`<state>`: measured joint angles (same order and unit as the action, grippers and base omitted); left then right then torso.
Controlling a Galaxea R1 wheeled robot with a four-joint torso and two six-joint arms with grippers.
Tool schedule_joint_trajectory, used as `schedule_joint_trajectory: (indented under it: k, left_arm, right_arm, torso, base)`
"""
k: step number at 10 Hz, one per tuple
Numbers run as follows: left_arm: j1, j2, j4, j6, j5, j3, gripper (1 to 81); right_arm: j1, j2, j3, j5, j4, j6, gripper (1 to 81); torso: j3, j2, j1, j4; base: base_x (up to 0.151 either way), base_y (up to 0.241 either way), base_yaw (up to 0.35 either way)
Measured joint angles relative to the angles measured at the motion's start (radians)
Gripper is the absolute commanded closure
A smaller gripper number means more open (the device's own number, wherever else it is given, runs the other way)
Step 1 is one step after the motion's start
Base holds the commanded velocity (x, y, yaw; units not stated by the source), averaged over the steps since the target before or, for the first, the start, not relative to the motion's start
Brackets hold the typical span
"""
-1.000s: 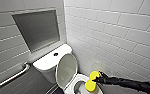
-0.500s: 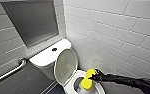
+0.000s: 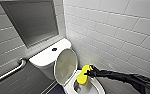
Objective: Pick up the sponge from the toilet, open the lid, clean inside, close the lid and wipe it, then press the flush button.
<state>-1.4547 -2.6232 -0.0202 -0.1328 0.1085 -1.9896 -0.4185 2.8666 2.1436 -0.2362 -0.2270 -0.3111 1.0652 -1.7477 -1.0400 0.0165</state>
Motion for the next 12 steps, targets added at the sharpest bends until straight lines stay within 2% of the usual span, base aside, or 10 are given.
schedule_joint_trajectory:
  k: [1, 4, 6, 8, 10, 11, 12]
  left_arm:
    - [0.000, 0.001, 0.004, 0.000, 0.000, 0.000, 1.0]
    - [-0.003, 0.017, 0.010, 0.000, -0.001, 0.030, 1.0]
    - [-0.023, 0.040, 0.010, 0.000, -0.008, 0.090, 1.0]
    - [-0.060, 0.086, 0.010, -0.001, -0.059, 0.199, 1.0]
    - [-0.107, 0.150, 0.010, -0.002, -0.129, 0.294, 1.0]
    - [-0.133, 0.183, 0.010, -0.002, -0.159, 0.323, 1.0]
    - [-0.150, 0.197, 0.010, -0.003, -0.178, 0.328, 1.0]
  right_arm:
    - [0.002, 0.024, 0.036, 0.002, 0.000, -0.002, 81.1]
    - [0.006, 0.044, 0.052, 0.010, 0.000, -0.004, 81.1]
    - [0.019, 0.041, 0.050, 0.030, 0.000, -0.004, 81.1]
    - [0.016, 0.044, 0.051, 0.062, -0.001, -0.016, 81.1]
    - [0.008, 0.063, 0.098, 0.104, -0.002, -0.094, 81.1]
    - [0.007, 0.075, 0.128, 0.124, -0.003, -0.150, 81.1]
    - [0.004, 0.090, 0.155, 0.143, -0.004, -0.233, 81.1]
  torso:
    - [0.005, 0.000, 0.000, 0.000]
    - [0.064, 0.000, 0.000, 0.000]
    - [0.075, 0.000, -0.001, 0.000]
    - [0.075, 0.000, -0.001, 0.000]
    - [0.075, 0.000, -0.001, 0.000]
    - [0.075, 0.000, -0.001, 0.000]
    - [0.075, 0.000, -0.001, 0.000]
  base:
    - [0.000, 0.000, 0.000]
    - [0.000, 0.000, 0.000]
    - [0.000, 0.000, 0.000]
    - [0.000, 0.000, 0.000]
    - [0.000, 0.000, 0.000]
    - [0.000, 0.000, 0.000]
    - [0.000, 0.000, 0.000]
